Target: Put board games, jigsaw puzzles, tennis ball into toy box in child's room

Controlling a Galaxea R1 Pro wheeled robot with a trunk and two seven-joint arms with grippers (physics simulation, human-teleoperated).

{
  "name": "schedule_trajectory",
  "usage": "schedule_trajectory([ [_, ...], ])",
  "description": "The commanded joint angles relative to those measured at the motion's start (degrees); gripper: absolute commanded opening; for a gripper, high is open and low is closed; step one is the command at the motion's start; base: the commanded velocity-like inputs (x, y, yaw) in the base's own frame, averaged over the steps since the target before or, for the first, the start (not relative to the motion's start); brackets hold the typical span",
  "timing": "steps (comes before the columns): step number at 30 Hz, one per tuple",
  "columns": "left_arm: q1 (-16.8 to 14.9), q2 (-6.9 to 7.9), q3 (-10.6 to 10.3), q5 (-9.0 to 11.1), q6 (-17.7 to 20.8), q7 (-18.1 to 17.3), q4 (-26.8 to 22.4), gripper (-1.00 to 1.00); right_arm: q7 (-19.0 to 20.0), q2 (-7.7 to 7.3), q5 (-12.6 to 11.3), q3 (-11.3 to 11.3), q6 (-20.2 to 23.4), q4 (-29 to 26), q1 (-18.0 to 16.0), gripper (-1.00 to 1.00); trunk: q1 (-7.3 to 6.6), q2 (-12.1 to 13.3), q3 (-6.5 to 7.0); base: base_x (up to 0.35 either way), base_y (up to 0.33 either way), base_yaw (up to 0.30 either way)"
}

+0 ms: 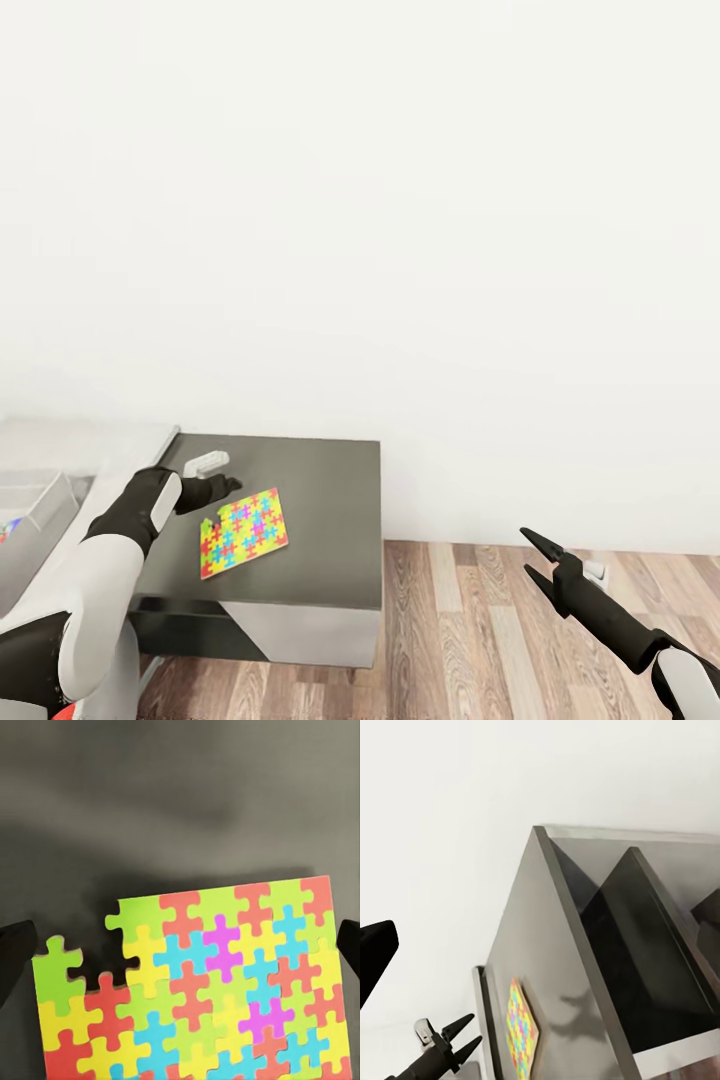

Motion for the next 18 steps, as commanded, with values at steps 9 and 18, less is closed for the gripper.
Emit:
schedule_trajectory([
  [9,0.0,-0.01,0.2,0.2,0.3,-0.1,-0.2,1.0,0.2,0.01,0.0,-0.1,0.4,0.0,0.0,1.0,0.03,-0.1,-0.92,0.0,0.0,0.07],
  [18,0.0,-0.03,0.2,0.2,0.3,-0.1,-0.2,1.0,0.2,0.01,0.0,-0.1,0.3,0.0,0.0,1.0,0.03,-0.1,-1.74,0.0,0.0,0.07],
])
